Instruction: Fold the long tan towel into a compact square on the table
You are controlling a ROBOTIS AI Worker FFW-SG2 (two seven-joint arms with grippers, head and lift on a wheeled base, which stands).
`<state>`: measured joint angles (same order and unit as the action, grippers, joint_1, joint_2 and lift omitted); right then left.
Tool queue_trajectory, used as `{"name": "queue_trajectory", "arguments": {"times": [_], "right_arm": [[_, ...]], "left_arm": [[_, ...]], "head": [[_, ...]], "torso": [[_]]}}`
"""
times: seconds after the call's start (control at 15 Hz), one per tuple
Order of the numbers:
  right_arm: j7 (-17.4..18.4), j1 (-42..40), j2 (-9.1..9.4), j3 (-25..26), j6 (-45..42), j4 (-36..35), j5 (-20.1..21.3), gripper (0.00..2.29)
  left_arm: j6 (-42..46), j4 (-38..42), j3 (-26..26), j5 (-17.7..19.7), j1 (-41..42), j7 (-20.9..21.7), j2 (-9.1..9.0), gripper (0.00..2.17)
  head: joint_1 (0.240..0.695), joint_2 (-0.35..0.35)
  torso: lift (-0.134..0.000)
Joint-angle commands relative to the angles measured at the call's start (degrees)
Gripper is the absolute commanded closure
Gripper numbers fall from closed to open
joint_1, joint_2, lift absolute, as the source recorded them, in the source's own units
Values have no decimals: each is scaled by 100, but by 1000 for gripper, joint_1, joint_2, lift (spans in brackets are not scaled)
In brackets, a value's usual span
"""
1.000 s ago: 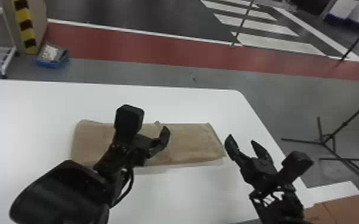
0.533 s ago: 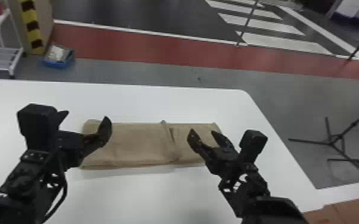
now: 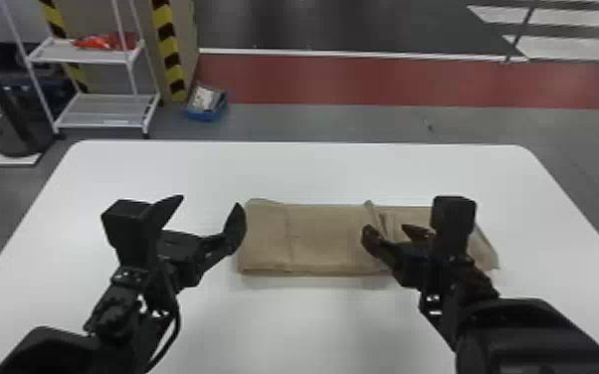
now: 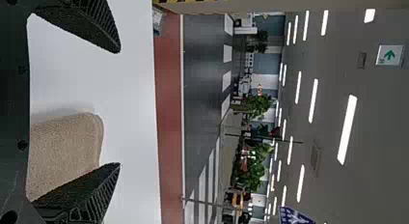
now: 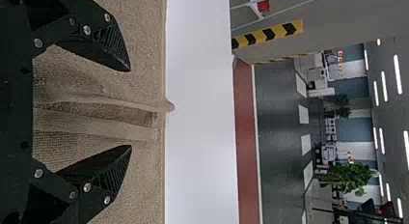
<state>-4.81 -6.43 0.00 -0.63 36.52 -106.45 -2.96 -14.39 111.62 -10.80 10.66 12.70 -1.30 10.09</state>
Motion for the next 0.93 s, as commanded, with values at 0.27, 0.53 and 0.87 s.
{"name": "queue_trajectory", "arguments": {"times": [0.27, 0.53, 0.87], "right_arm": [[-28, 186, 5, 1, 352, 151, 32, 1038], [-178, 186, 5, -16, 264, 142, 24, 1511], [-266, -368, 5, -60, 404, -983, -91, 1511]], "left_arm": [[19, -27, 7, 15, 13, 16, -7, 33], [19, -27, -19, 15, 13, 7, -7, 33], [2, -27, -89, -2, 22, 7, -34, 33]], "head": [[695, -49], [695, -48], [695, -39]], "torso": [[-123], [-123], [-123]]}}
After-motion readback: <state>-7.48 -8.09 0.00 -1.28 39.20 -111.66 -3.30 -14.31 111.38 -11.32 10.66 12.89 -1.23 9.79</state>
